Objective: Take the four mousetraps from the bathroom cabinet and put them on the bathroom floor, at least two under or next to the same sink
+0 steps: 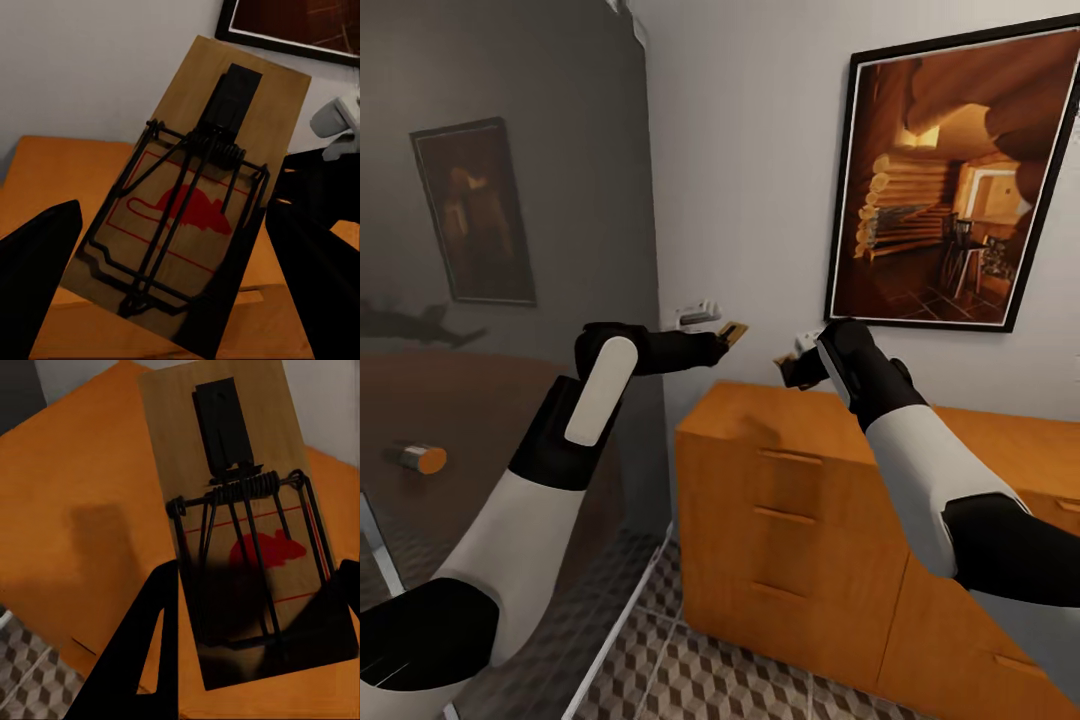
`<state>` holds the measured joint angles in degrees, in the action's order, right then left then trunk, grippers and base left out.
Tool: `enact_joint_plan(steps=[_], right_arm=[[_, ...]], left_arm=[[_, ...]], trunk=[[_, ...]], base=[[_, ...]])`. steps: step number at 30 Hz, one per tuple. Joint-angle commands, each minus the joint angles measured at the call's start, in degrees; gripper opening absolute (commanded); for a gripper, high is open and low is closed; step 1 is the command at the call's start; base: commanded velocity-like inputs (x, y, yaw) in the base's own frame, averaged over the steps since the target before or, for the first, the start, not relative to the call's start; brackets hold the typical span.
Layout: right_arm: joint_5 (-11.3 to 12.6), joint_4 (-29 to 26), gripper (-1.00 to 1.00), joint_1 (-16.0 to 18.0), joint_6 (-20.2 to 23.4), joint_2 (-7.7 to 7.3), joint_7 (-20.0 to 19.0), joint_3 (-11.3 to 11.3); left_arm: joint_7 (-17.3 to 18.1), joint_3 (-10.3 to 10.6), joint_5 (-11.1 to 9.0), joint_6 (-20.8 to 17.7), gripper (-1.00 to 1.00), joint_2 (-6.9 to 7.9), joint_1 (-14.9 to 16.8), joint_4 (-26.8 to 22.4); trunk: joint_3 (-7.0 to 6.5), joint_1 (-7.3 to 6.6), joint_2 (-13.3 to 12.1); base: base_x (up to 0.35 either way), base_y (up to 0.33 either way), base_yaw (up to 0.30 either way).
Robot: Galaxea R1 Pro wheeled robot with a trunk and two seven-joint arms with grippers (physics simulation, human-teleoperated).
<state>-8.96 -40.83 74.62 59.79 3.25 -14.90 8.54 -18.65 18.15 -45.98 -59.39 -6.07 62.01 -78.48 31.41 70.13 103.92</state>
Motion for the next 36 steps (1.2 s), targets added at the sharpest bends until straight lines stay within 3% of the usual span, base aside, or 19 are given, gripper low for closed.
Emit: enact_joint_plan(steps=[1, 6, 12, 26, 36], right_arm=[[-0.31, -0.38, -1.0, -0.29, 0.21, -0.34, -0.57, -0.27], [-0.37, -1.98, -1.0, -1.9, 0.21, -1.98, -0.67, -1.25], [-0.8, -1.38, -1.0, -3.85, 0.21, -0.02, -0.32, 0.49], [-1.18, 1.35, -1.0, -8.41, -0.54, 4.52, -0.11, 1.01], [-1.32, 1.37, -1.0, -10.19, -0.47, 4.5, -0.08, 1.12]], left_arm=[[-0.46, 0.35, -0.6, -0.17, -1.0, 0.02, 0.06, 0.29], [-0.53, 1.49, -0.6, -0.18, -1.0, 0.05, 0.07, 1.89], [-0.64, 1.0, -0.53, -0.12, -1.0, 0.08, 0.06, 1.06], [-0.67, 0.93, -0.43, -0.2, -1.0, 0.09, 0.04, 0.97], [-0.68, 0.93, -0.45, -0.2, -1.0, 0.09, 0.04, 1.03]], trunk=[[0.08, 0.01, 0.0], [0.08, 0.01, 0.0], [0.08, 0.01, 0.0], [0.08, 0.01, 0.0], [0.08, 0.01, 0.0]], base=[[0.0, 0.0, 0.0], [0.0, 0.0, 0.0], [0.0, 0.0, 0.0], [0.0, 0.0, 0.0], [0.0, 0.0, 0.0]])
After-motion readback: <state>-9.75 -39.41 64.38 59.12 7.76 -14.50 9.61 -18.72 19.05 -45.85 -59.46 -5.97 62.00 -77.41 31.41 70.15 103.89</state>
